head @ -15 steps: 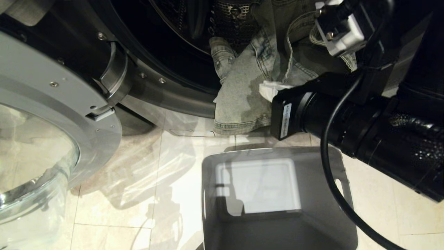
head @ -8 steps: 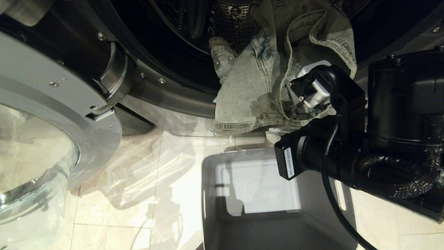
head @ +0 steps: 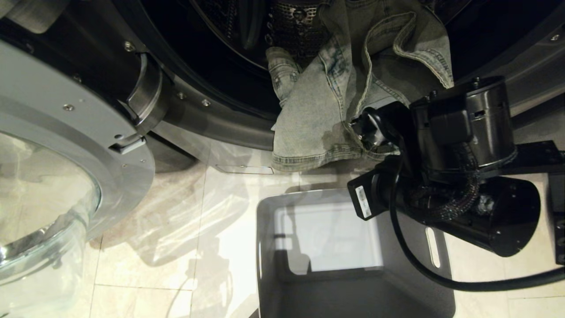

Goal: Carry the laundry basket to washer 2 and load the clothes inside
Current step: Place the clothes into the washing machine

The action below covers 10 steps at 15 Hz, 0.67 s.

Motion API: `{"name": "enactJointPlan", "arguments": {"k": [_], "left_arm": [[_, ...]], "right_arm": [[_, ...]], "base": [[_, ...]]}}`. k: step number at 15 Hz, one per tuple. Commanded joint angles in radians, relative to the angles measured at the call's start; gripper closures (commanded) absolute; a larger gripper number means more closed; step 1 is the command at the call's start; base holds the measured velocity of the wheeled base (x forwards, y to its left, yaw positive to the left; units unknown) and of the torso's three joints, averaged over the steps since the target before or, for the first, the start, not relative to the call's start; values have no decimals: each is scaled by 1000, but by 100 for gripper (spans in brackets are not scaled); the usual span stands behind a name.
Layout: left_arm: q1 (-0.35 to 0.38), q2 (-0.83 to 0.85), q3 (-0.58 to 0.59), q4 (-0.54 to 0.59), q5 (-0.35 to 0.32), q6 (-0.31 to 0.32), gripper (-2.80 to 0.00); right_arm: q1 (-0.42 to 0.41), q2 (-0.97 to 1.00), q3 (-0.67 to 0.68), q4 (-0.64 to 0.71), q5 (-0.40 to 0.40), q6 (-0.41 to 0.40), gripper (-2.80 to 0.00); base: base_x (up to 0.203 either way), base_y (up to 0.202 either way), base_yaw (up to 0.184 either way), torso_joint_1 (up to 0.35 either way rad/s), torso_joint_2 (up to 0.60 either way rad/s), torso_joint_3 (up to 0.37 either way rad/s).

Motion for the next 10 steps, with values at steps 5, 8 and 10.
{"name": "enactJointPlan", "arguments": {"k": [5, 8, 10], "left_arm": [[0, 1, 0, 0, 0, 0, 0], [0, 1, 0, 0, 0, 0, 0], [0, 1, 0, 0, 0, 0, 0]], "right_arm": [[-6, 96, -59, 22, -73, -41, 0], [-6, 104, -43, 23, -75, -38, 0], [-6, 114, -43, 22, -80, -40, 0]], "base": [[0, 0, 0, 0, 0, 0], [0, 0, 0, 0, 0, 0], [0, 0, 0, 0, 0, 0]]}}
